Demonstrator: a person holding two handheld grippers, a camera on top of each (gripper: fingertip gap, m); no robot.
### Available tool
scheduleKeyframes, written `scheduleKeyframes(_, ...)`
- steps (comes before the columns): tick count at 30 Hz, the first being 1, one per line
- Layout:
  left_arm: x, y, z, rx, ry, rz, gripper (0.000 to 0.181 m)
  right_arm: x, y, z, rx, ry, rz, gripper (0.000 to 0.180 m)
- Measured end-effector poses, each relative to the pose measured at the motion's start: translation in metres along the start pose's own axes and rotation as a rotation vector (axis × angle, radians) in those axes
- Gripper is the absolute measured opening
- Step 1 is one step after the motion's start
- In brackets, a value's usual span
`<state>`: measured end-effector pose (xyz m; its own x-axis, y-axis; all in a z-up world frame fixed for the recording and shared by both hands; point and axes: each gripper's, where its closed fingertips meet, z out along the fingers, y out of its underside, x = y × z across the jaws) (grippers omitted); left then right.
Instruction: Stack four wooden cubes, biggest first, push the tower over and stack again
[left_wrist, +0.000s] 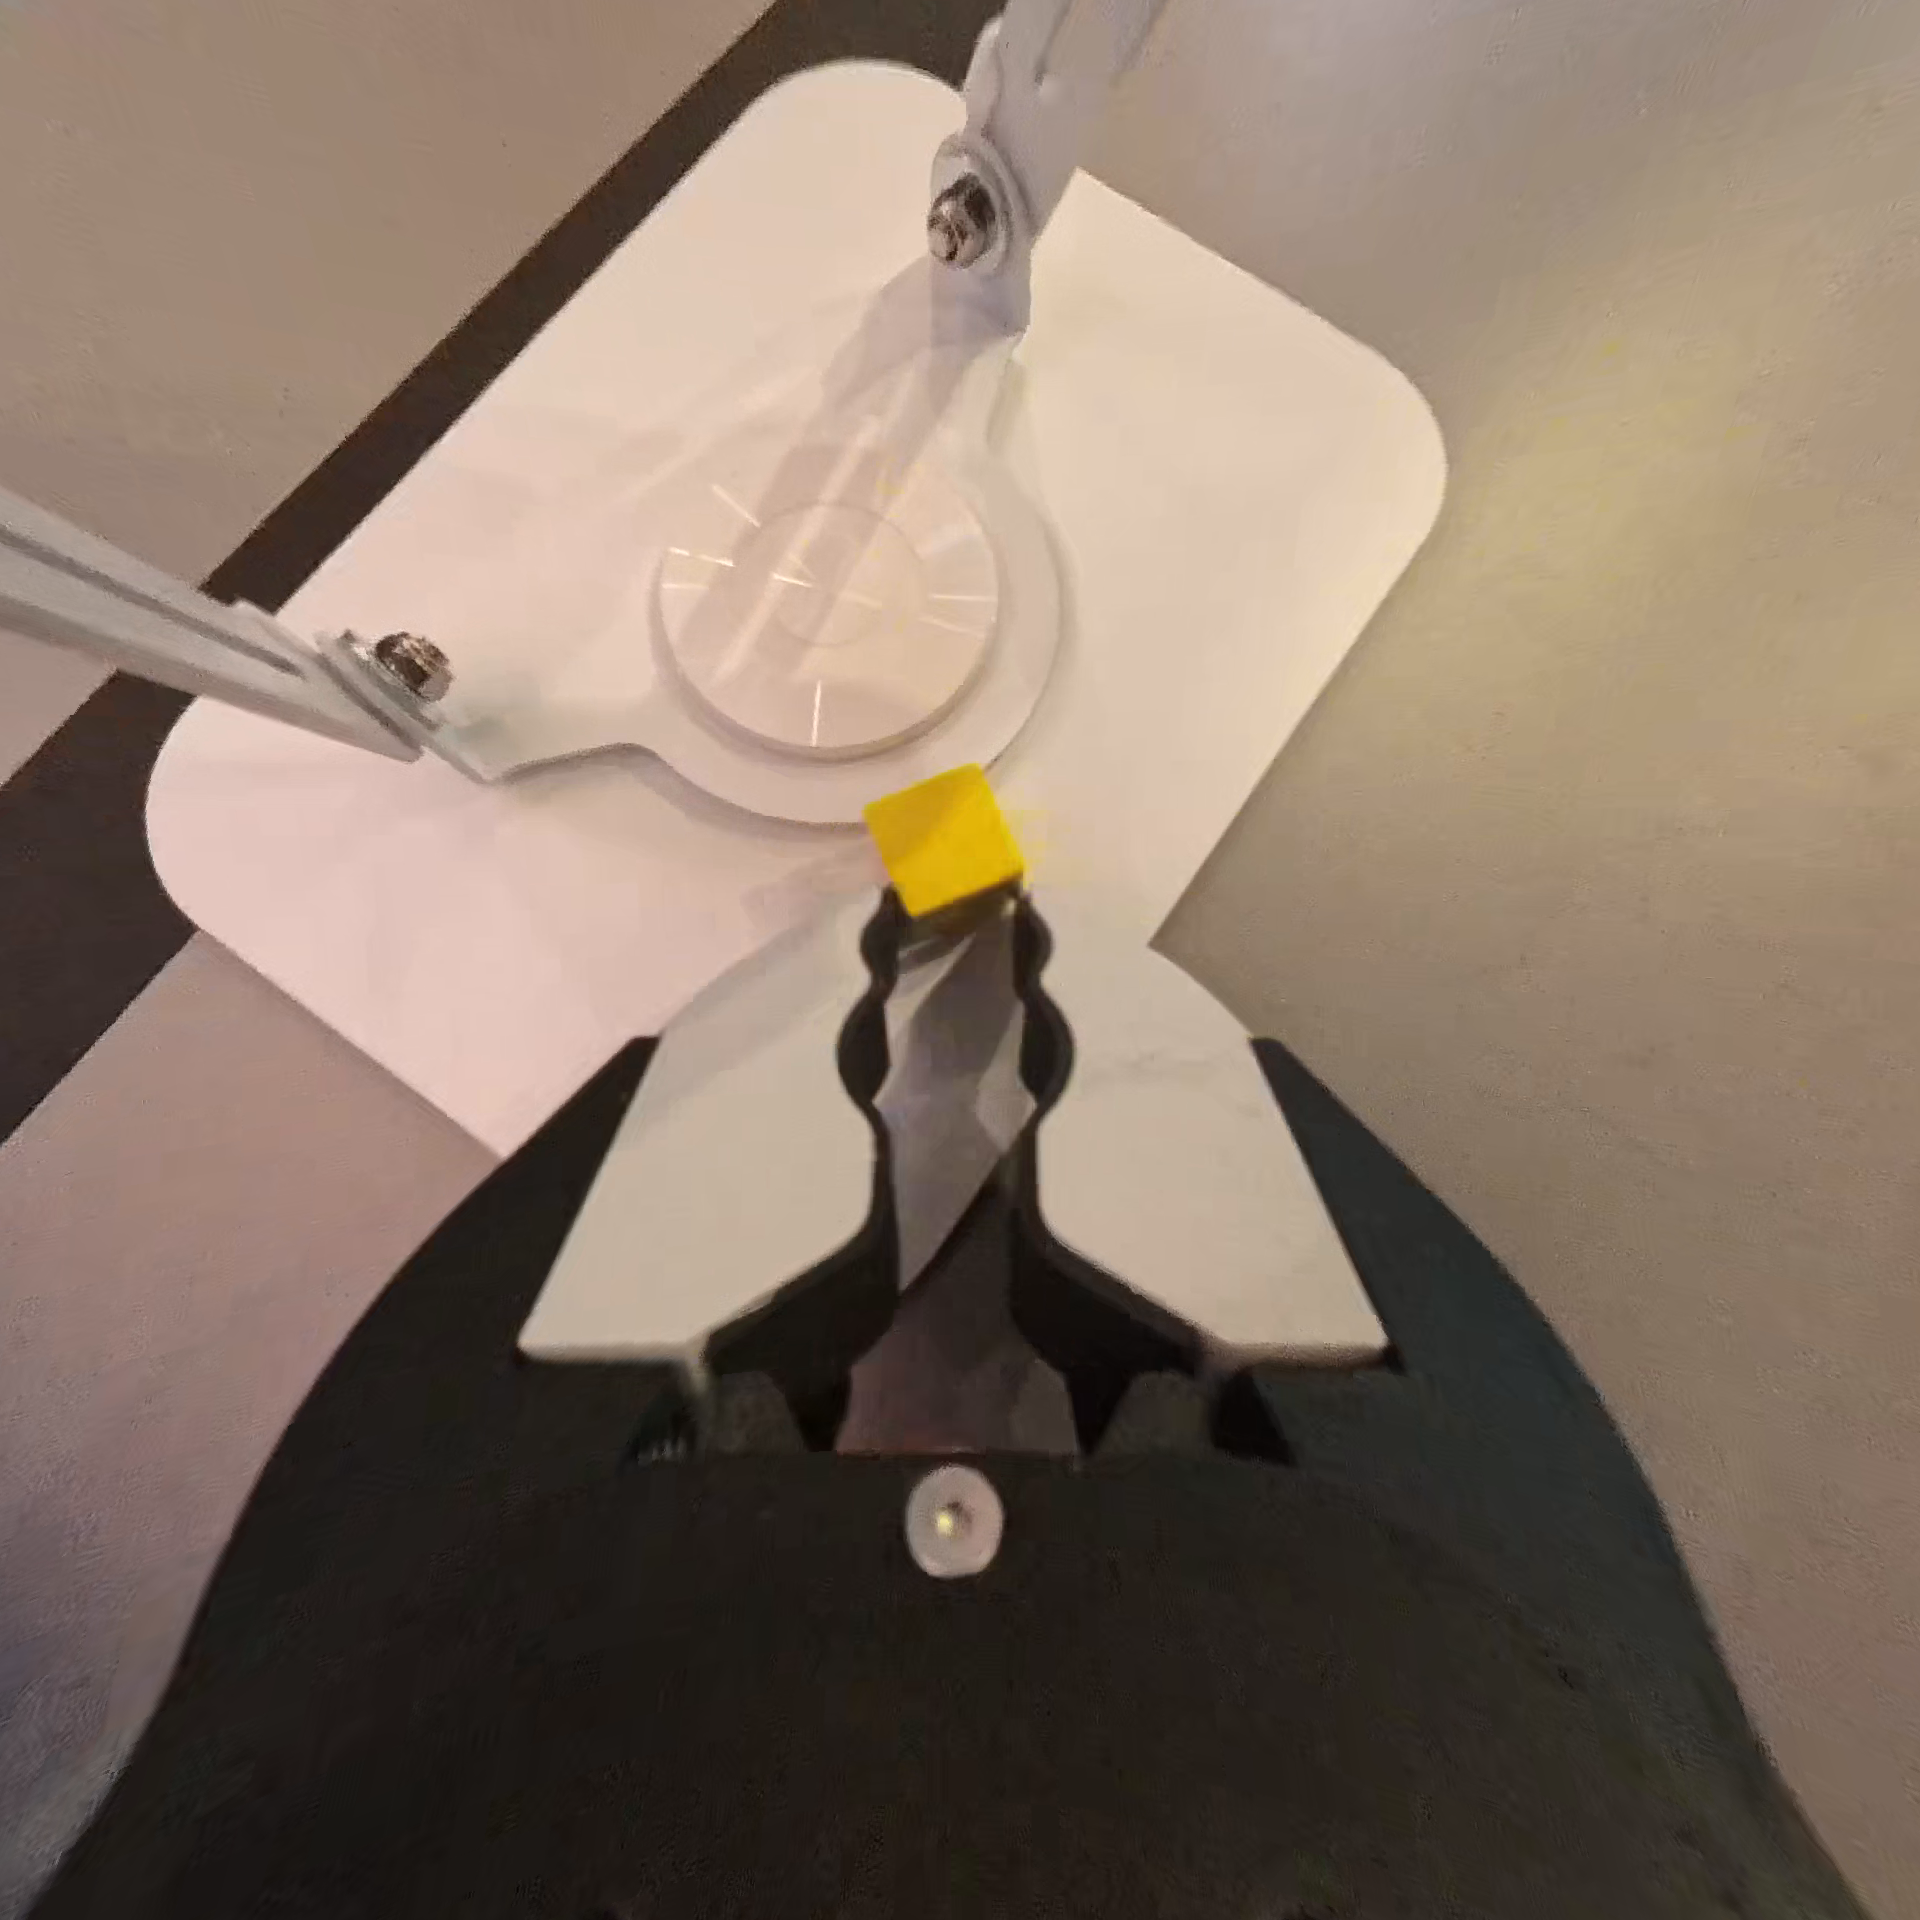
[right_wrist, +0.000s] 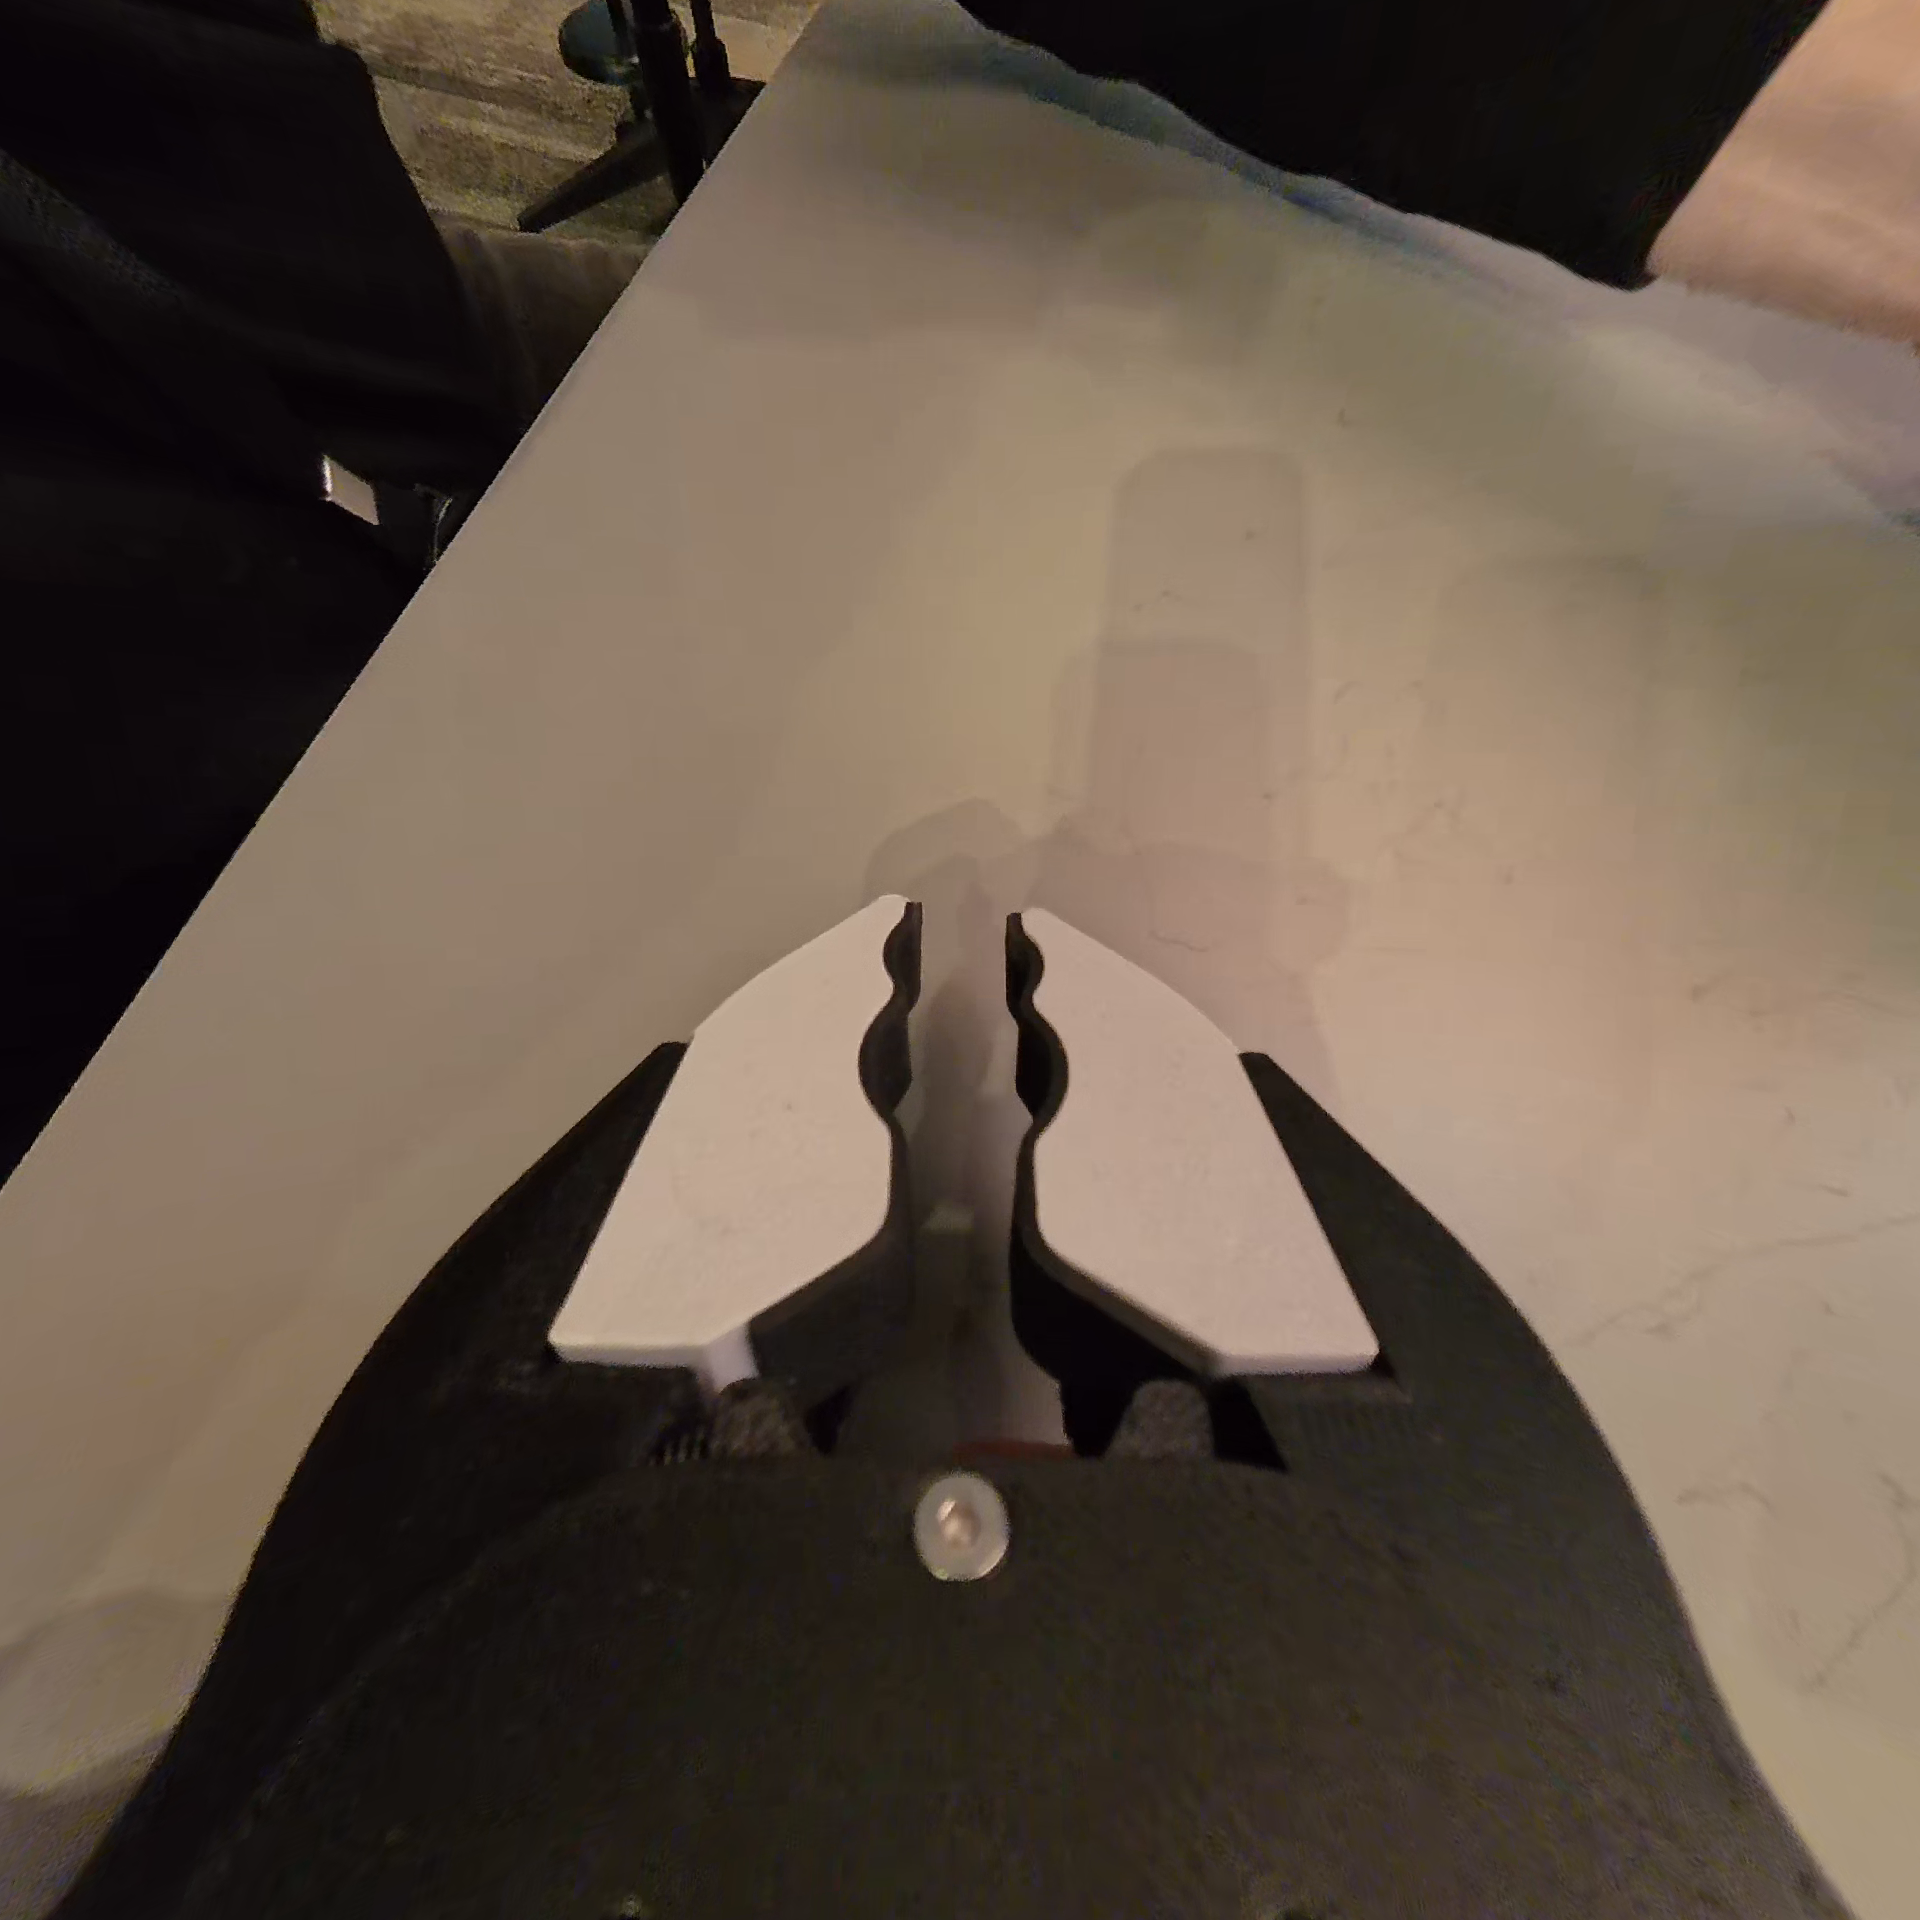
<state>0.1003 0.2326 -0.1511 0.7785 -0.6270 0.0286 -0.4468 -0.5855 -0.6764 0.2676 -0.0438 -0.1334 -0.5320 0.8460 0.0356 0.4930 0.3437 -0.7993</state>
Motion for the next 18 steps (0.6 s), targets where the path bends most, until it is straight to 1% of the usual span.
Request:
scheduleKeyframes(1,0.002,0.0,0.0,0.008,0.01,0.001,0.005,0.0,0.0,0.0,0.0,-0.001,0.001,0.016)
scheduleKeyframes(2,0.003,0.0,-0.003,0.031,0.001,0.006,0.0,-0.001,0.0,0.0,-0.001,-0.001,0.0,0.016)
scheduleKeyframes(3,0.008,-0.003,-0.011,0.075,0.002,0.014,0.0,-0.001,0.0,0.0,-0.001,-0.001,0.0,0.015)
scheduleKeyframes(7,0.018,0.007,-0.056,0.129,-0.051,0.053,0.0,-0.001,0.0,0.0,-0.003,-0.002,-0.001,0.015)
scheduleKeyframes(9,0.028,0.013,-0.069,0.149,-0.015,0.054,0.0,-0.002,0.001,0.001,-0.009,-0.003,-0.002,0.016)
scheduleKeyframes(10,0.037,0.01,-0.072,0.171,0.004,0.063,0.0,-0.001,0.001,0.001,-0.009,-0.004,0.0,0.016)
scheduleKeyframes(11,0.048,0.003,-0.07,0.189,0.024,0.073,0.022,0.0,0.001,0.0,-0.007,-0.005,0.004,0.016)
scheduleKeyframes(12,0.061,-0.003,-0.063,0.184,0.044,0.102,0.033,0.0,0.001,0.0,-0.003,-0.005,0.006,0.015)
scheduleKeyframes(14,0.071,-0.013,-0.041,0.161,0.0,0.199,0.036,-0.001,0.001,0.0,-0.001,-0.004,0.001,0.015)
scheduleKeyframes(15,0.07,-0.016,-0.026,0.139,-0.021,0.238,0.044,-0.001,0.002,0.0,-0.004,-0.002,-0.003,0.015)
scheduleKeyframes(16,0.066,-0.018,-0.013,0.114,-0.033,0.234,0.051,-0.001,0.002,0.0,-0.008,-0.002,-0.006,0.015)
scheduleKeyframes(17,0.063,-0.021,-0.003,0.111,-0.024,0.22,0.051,-0.001,0.003,0.0,-0.01,-0.003,-0.008,0.015)
scheduleKeyframes(18,0.057,-0.023,0.005,0.102,-0.032,0.214,0.055,-0.001,0.003,0.0,-0.01,-0.003,-0.008,0.015)
